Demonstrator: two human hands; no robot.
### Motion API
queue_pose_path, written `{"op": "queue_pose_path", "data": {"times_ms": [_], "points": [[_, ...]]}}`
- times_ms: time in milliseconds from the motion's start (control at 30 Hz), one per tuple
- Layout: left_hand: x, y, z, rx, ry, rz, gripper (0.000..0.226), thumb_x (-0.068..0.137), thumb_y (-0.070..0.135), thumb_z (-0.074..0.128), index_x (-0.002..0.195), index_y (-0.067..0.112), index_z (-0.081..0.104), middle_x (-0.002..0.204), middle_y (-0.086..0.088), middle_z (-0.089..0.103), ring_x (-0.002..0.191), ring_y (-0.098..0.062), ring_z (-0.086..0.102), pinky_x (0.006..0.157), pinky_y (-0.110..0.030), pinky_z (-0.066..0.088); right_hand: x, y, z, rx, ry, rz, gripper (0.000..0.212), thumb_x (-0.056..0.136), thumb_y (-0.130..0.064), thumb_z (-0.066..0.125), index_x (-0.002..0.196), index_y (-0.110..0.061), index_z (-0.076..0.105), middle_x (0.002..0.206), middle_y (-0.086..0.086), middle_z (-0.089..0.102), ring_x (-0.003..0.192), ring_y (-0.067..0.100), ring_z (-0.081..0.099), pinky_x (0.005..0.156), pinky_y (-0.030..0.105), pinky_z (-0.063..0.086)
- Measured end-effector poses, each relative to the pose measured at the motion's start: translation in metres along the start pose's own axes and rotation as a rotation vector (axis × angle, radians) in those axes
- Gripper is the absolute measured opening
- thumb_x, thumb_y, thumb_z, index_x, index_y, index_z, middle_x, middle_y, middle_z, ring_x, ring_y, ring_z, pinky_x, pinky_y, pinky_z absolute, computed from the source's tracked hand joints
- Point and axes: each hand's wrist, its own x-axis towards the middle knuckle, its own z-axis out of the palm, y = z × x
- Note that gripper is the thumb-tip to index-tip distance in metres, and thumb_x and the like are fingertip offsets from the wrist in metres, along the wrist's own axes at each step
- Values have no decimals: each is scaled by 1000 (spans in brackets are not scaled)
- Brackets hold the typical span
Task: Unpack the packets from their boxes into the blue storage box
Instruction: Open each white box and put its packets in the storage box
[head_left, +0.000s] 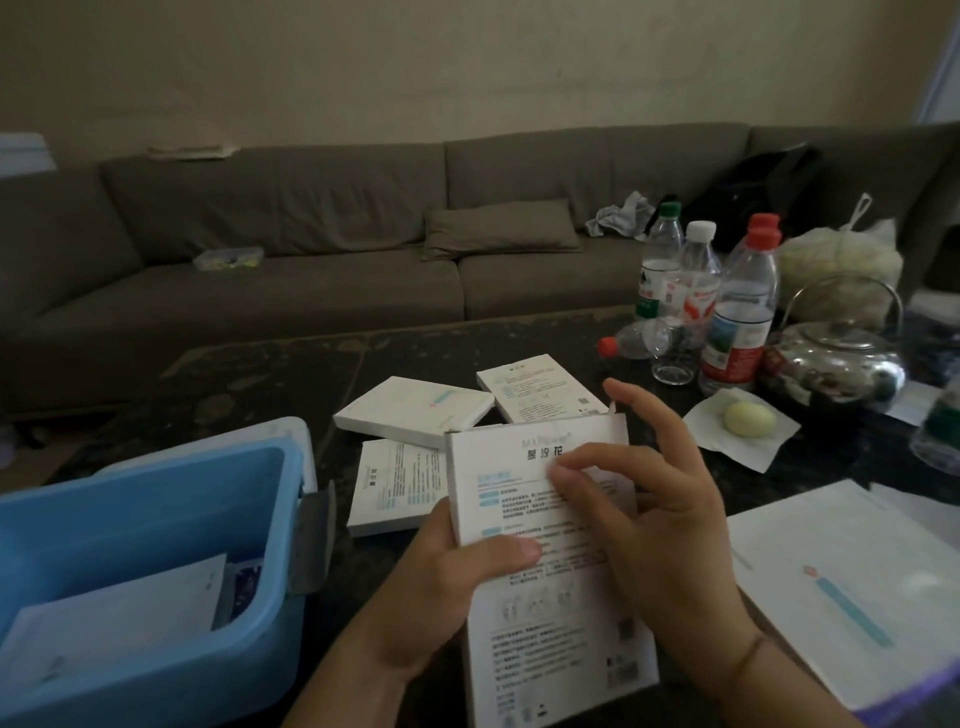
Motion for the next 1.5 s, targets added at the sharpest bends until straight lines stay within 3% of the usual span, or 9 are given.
{"op": "queue_pose_path", "data": {"times_ms": [100,267,333,433,600,833,967,1333,1500], "points": [[1,1,0,27,-34,-3,35,80,7,59,103,28,75,112,-12,72,106,-30,68,87,-39,57,-4,4,4,-67,9,-60,15,80,-49,57,85,-38,66,147,-24,32,118,5,52,83,18,47],[0,2,-1,72,-51,8,37,81,6,59,106,30,73,114,-10,72,108,-28,68,89,-39,56,-4,5,7,-222,8,-153,10,93,-40,50,91,-34,57,150,-18,28,137,10,33,72,9,35],[0,2,-4,108,-63,23,35,81,9,65,110,27,71,116,-11,71,110,-29,67,92,-43,55,-4,5,7,-258,4,-211,6,92,-35,47,93,-33,52,146,-16,33,137,14,33,78,12,37],[-1,5,-6,157,-36,55,36,77,17,69,112,22,69,114,-13,71,108,-31,67,90,-45,56,-3,0,7,-226,-9,-253,7,93,-27,42,94,-32,47,126,-19,47,122,7,45,88,19,43],[-5,21,2,183,241,212,37,72,22,73,106,37,67,104,3,72,99,-20,70,73,-29,59,-4,-23,0,-303,-26,-285,10,89,-23,42,90,-27,51,103,-14,59,95,8,55,73,33,50],[-17,33,12,440,186,371,33,72,37,71,104,41,63,99,11,70,96,-12,67,70,-22,57,-7,-68,-20,-420,-189,-102,17,91,-25,35,78,-35,41,72,-17,55,67,3,53,55,20,35],[-22,40,13,498,112,372,28,76,38,72,102,40,64,99,12,69,94,-13,67,70,-22,57,2,-84,-33,-392,-319,30,19,88,-42,25,83,-34,43,76,-15,62,73,3,56,60,26,45],[-38,52,23,681,288,373,27,81,32,70,101,41,55,91,28,68,91,9,64,68,-4,49,32,-87,-55,-187,-664,175,15,97,-23,47,91,-33,57,90,-20,70,85,-5,66,70,20,55],[-43,50,27,774,345,392,28,86,33,68,101,47,48,92,27,67,96,18,57,68,1,46,21,-76,-76,-16,-618,275,27,82,-43,51,105,-33,61,101,-16,72,98,3,68,85,34,56]]}}
